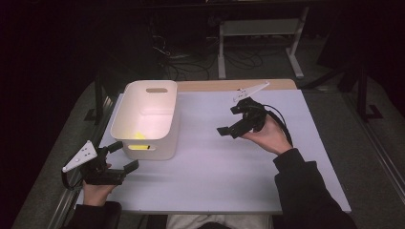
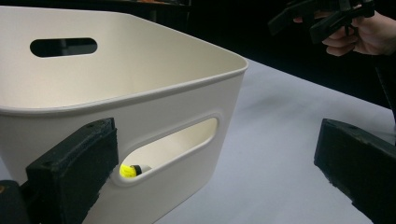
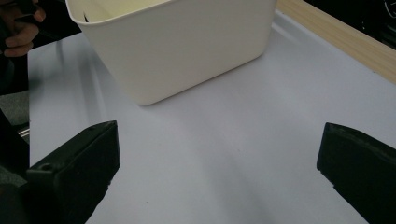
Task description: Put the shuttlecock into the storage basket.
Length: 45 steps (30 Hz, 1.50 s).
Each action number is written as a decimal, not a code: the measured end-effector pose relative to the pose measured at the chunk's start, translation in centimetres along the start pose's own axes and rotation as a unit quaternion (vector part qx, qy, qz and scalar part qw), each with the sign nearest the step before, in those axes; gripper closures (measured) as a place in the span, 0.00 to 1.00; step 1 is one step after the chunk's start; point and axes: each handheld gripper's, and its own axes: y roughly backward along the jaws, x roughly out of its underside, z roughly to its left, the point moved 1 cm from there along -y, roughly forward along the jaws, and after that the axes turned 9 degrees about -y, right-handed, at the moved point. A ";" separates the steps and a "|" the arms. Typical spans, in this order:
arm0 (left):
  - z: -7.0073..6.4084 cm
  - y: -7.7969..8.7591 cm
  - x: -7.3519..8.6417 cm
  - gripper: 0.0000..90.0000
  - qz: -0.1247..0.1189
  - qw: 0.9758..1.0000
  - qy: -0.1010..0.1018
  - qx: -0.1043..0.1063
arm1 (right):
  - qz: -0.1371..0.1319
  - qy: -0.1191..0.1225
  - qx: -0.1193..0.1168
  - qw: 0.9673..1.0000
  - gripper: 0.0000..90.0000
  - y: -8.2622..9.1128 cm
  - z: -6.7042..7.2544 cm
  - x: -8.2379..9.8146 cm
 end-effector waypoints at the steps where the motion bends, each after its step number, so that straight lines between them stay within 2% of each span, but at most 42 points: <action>1: 0.0 0.0 0.0 0.00 0.000 1.000 0.000 0.000 | -0.001 -0.001 0.000 1.000 0.00 0.0 0.0 0.1; 21: 0.0 0.0 0.0 0.00 0.001 1.000 -0.001 -0.001 | -0.012 -0.012 0.005 1.000 0.00 1.1 -0.8 2.6; 45: 0.0 -0.1 0.0 0.00 0.002 1.000 -0.001 -0.001 | -0.022 -0.046 0.017 0.999 0.00 2.8 -2.3 6.5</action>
